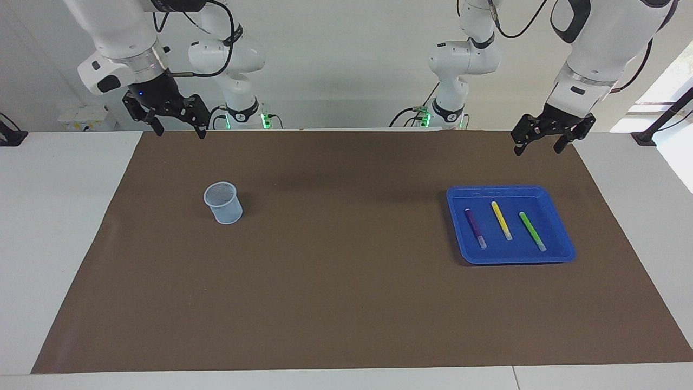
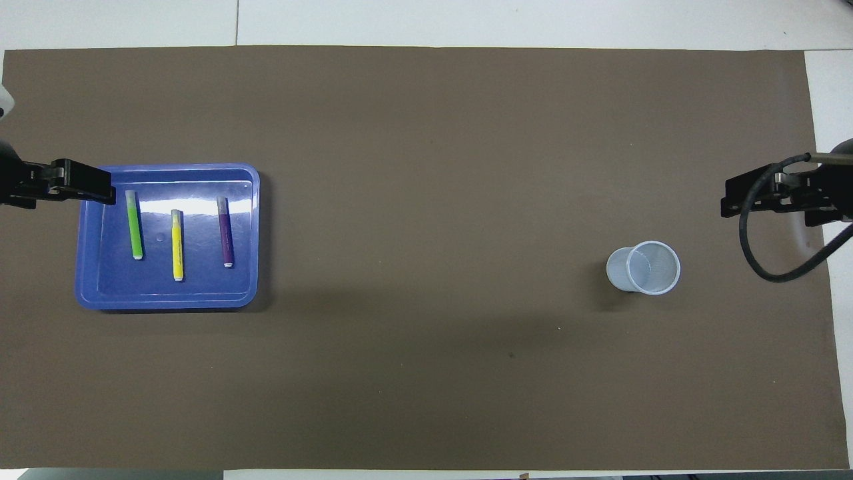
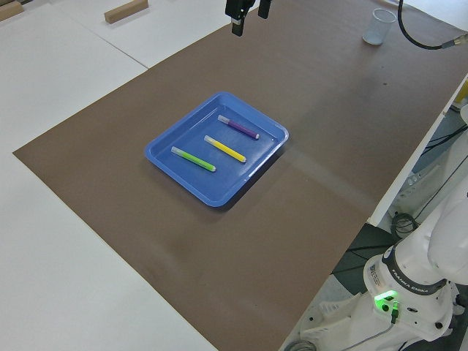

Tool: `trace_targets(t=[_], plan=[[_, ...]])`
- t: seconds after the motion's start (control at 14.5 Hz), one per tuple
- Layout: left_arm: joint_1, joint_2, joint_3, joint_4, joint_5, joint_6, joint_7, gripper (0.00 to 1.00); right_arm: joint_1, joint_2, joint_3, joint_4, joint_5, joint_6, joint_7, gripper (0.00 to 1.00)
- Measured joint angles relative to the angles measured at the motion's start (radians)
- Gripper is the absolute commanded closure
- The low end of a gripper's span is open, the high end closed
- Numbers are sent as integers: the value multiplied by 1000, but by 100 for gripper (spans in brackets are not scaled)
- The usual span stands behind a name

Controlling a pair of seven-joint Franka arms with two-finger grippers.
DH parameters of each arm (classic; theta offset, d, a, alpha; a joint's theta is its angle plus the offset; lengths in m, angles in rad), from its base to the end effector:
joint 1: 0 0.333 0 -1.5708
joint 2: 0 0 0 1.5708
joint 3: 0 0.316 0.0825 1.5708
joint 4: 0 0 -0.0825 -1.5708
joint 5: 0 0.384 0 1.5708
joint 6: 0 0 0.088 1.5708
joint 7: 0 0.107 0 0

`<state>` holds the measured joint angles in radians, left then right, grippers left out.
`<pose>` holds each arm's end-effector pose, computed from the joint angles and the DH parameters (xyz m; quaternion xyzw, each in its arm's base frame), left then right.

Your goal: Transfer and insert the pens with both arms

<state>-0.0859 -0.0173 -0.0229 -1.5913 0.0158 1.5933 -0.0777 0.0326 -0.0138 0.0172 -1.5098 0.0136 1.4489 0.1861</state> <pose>0.5482 -0.0583 0.6264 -0.9998 0.0156 -0.0104 0.0072 0.5370 0.0284 0.6501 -0.9974 0.0674 0.0242 0.0038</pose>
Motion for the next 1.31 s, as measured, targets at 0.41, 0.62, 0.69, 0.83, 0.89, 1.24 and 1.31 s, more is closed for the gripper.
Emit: trace_targets(t=[0.41,0.62,0.69,0.83,0.89,1.24,1.31], plan=[[0,0,0,-3,0,0,0,0,0,0,0,1,0,0,0,0],[0,0,0,-3,0,0,0,0,0,0,0,1,0,0,0,0],[0,0,0,-3,0,0,0,0,0,0,0,1,0,0,0,0],[1,0,0,-4,0,0,0,0,0,0,0,1,0,0,0,0],[1,0,1,-4,0,0,0,0,0,0,0,1,0,0,0,0],[13,0,2,-19,0,0,0,0,0,0,0,1,0,0,0,0],[16,-1,2,-23,0,0,0,0,0,0,0,1,0,0,0,0]])
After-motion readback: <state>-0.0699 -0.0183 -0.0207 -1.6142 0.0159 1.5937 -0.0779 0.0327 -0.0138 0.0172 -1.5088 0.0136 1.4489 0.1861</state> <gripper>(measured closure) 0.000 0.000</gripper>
